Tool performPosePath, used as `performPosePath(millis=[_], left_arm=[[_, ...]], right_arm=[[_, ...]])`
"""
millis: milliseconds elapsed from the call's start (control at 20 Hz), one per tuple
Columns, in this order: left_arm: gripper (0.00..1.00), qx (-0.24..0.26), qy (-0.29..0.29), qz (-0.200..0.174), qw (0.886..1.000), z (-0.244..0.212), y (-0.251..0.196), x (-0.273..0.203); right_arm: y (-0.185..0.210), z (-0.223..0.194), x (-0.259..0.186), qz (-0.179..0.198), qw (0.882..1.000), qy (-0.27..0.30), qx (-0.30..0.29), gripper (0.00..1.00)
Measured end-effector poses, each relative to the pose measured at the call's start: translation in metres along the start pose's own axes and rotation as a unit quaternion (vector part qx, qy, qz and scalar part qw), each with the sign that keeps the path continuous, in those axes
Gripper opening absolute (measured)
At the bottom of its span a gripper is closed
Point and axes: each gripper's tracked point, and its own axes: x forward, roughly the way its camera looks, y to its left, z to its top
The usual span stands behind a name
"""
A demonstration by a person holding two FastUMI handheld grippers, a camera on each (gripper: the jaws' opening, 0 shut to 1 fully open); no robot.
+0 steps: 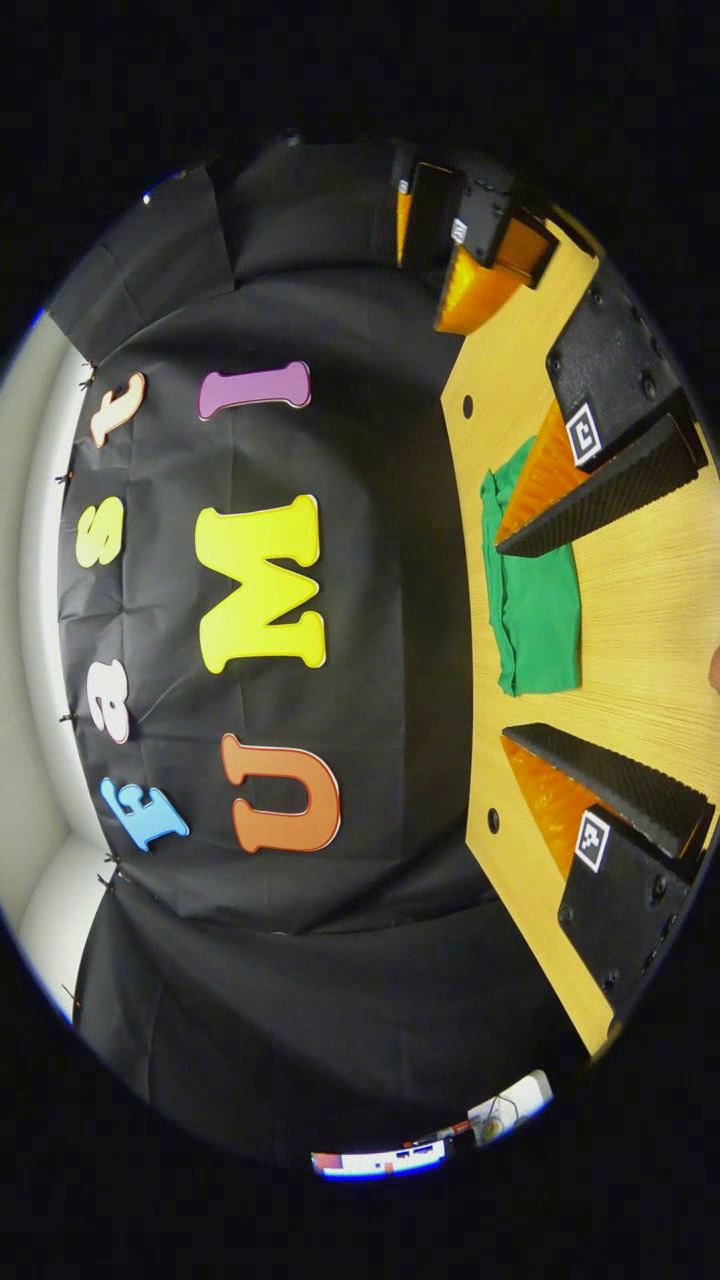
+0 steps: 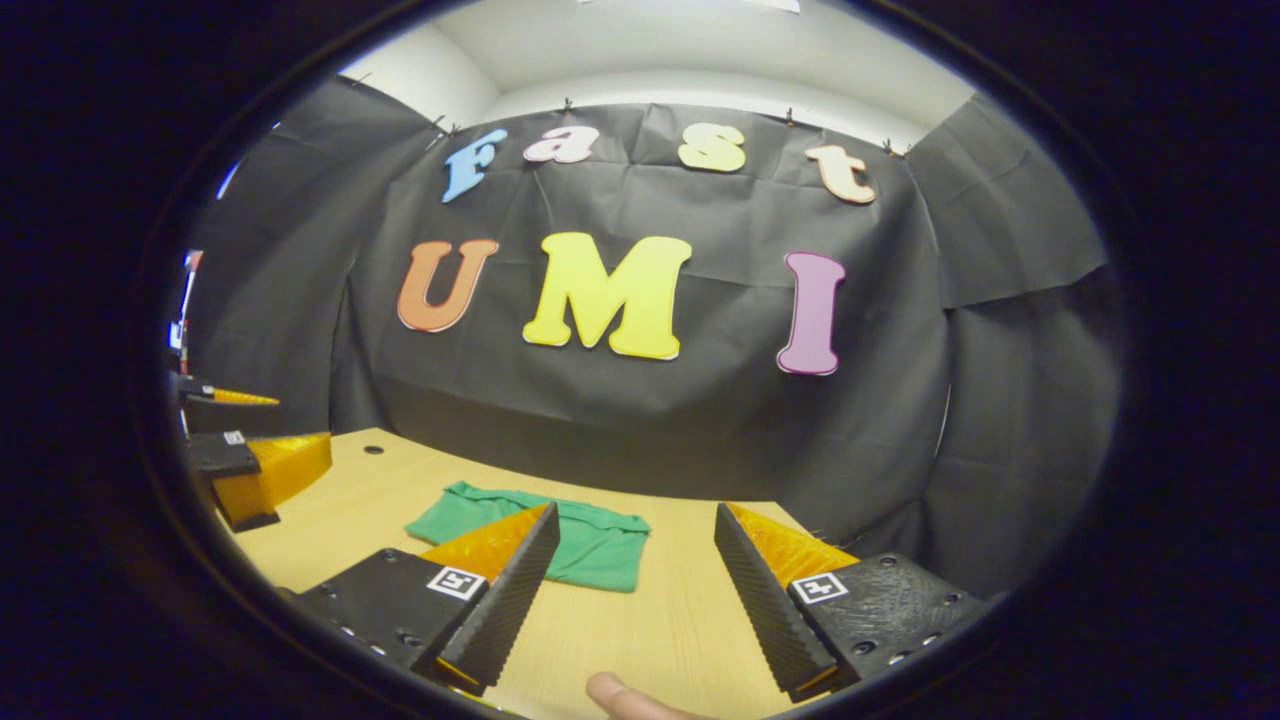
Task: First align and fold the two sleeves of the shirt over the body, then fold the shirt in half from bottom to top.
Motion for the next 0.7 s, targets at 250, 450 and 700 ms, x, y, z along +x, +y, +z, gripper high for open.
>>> performPosePath(millis=[250,450,700], left_arm=[[1.00,0.003,-0.018,-0.017,1.000,0.008,-0.022,-0.019],[1.00,0.003,-0.042,-0.021,0.999,0.021,-0.030,-0.028],[1.00,-0.006,-0.048,-0.011,0.999,0.021,-0.029,-0.029]], right_arm=[[0.028,-0.037,-0.019,0.027,0.999,0.028,0.036,0.98],[0.012,-0.040,-0.013,0.004,1.000,0.014,0.020,0.95],[0.004,-0.051,-0.011,0.006,0.999,0.035,0.037,0.95]])
